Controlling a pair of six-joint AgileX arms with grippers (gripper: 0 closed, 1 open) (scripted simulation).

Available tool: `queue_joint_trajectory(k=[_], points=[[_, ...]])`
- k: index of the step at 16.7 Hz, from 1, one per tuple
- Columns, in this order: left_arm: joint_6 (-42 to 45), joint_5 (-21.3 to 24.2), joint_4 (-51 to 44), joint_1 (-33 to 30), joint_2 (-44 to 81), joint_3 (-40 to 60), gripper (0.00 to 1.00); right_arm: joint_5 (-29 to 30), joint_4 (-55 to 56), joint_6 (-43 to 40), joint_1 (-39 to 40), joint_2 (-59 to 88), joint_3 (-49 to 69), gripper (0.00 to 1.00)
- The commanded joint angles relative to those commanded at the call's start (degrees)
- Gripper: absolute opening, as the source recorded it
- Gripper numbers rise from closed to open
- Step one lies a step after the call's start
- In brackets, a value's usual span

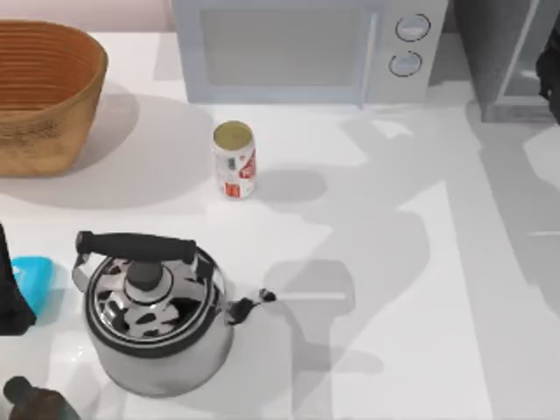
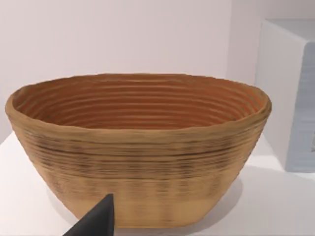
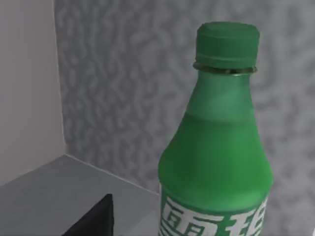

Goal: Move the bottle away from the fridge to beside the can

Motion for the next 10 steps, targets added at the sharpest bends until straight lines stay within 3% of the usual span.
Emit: queue_joint_trajectory(k=[4,10], points=[[0.00,0.00,0.00,0.00,0.00,0.00,1.00,4.95,4.18,0.05,0.30,9.58,6.22,1.00],[0.00,0.00,0.00,0.00,0.00,0.00,1.00,5.43,4.55,0.07,-0.01,10.63,6.76,1.00]])
